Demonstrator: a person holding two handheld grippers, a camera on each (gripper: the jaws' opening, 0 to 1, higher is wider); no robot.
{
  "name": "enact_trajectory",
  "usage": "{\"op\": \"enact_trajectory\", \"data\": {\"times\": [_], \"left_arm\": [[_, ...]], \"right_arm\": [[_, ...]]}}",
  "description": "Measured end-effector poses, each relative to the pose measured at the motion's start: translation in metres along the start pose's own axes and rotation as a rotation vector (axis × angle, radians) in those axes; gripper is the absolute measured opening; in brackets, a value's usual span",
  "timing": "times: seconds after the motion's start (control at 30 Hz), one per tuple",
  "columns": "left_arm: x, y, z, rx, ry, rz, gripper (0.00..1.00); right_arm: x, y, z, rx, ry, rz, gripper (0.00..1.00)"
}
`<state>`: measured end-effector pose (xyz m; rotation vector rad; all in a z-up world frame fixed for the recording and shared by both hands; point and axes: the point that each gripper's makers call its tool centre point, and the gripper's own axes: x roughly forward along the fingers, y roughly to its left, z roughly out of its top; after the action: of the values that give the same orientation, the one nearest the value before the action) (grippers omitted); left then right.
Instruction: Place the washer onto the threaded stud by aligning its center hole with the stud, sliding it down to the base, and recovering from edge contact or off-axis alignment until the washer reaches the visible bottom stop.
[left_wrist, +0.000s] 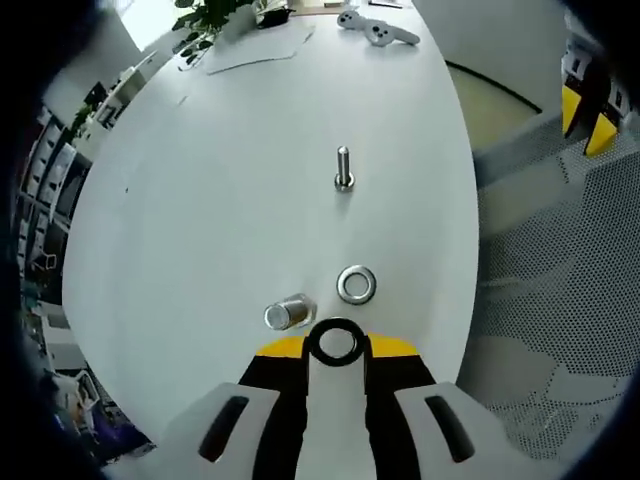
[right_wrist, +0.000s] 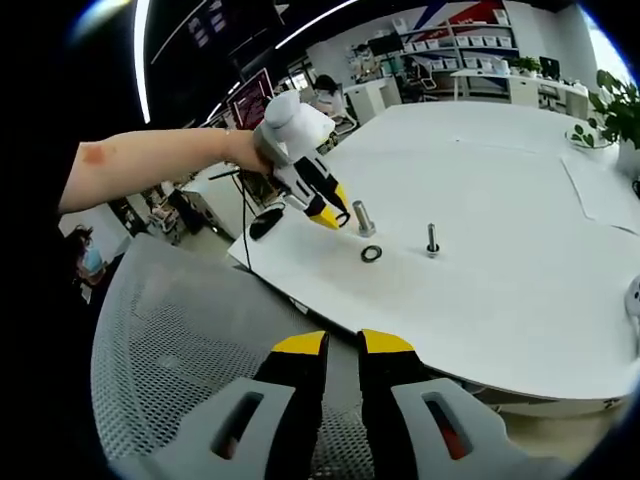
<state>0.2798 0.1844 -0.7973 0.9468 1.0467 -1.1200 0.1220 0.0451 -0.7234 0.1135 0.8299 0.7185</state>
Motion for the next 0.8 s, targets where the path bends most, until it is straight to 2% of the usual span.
{"op": "enact_trajectory", "data": {"times": [0.33,0.8], "left_arm": [[-0.014,0.011,0.01,0.031,-0.005,0.036,0.18],[-0.005,0.031,0.018,0.085,0.009,0.092,0.18]], "right_arm": [[0.0,-0.001,0.001,0.005,-0.007,-0.005,0.15],[-0.001,-0.003,0.002,0.018,-0.018,-0.013,0.15]]}}
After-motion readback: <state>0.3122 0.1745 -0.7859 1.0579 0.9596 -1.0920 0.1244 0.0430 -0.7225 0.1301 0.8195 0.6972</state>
